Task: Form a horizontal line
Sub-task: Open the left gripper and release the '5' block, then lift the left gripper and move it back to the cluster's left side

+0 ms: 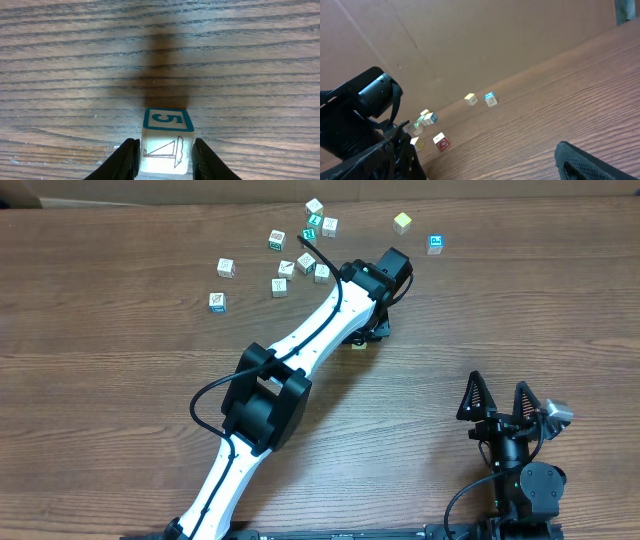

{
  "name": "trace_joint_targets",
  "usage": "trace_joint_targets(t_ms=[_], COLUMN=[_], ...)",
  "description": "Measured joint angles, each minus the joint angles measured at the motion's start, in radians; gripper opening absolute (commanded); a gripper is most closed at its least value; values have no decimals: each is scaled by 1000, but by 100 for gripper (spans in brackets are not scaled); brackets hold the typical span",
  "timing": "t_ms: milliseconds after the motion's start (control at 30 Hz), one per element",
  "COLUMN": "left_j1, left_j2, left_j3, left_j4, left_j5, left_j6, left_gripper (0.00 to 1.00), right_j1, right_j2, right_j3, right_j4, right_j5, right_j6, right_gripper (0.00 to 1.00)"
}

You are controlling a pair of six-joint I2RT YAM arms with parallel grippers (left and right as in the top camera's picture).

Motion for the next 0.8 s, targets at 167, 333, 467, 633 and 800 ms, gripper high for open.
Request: trace_joint_targets(t_ms=[167,333,467,633,800], left_j1=[0,0,0,9,69], left_j2=[0,0,0,0,0], left_j3=[0,0,0,23,262], left_j4=[0,0,-1,-21,-64], left_j5=[0,3,3,7,10], left_j6=[3,6,8,81,172], left_gripper=[58,61,57,66,67], right_j1=[0,0,0,0,0], right_j2=[0,0,0,0,0], right_j3=[0,0,0,0,0], right_j4=[0,0,0,0,0], right_j5=[0,-1,0,0,0], right_j6=[0,0,0,0,0], right_gripper=[100,100,100,100,100])
